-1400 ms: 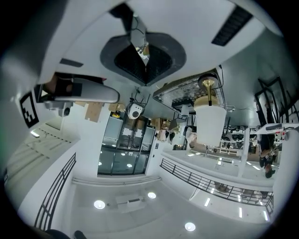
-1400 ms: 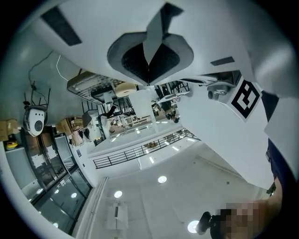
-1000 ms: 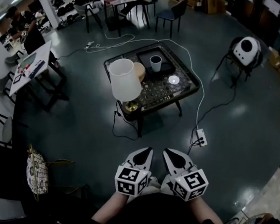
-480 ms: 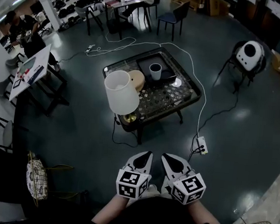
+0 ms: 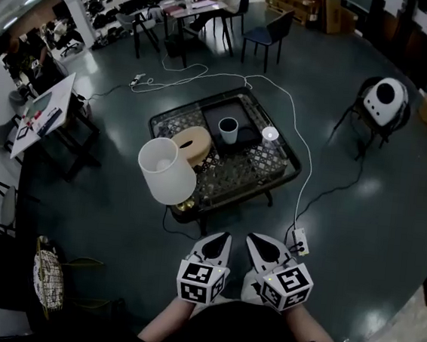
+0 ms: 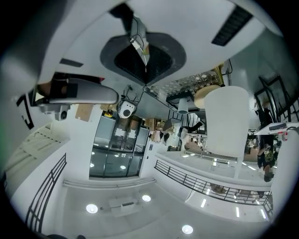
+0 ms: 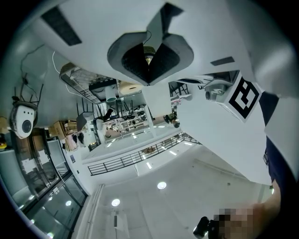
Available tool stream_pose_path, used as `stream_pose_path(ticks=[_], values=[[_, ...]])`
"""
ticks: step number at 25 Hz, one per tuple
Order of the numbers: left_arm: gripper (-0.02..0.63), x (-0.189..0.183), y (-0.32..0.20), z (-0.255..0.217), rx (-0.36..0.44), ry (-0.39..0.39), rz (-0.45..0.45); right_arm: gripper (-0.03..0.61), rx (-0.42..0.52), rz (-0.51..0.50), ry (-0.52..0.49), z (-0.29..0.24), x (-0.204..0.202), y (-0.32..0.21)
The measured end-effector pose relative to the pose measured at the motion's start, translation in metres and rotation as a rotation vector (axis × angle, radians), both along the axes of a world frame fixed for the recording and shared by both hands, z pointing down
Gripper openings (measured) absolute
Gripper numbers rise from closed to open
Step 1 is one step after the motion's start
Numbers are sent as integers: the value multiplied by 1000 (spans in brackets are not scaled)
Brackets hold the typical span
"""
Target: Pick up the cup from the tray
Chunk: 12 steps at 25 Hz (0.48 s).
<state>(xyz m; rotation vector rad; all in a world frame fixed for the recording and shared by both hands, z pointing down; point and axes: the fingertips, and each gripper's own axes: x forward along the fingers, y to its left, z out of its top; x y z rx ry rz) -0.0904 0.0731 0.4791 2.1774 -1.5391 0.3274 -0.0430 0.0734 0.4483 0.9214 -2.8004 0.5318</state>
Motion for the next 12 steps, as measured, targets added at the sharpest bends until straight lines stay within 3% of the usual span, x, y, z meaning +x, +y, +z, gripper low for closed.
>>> stream_pose_path(ticks=[12], values=[[11,43,-87,-18,25,31,-79,12,22,-56,2,-15,41,-88]])
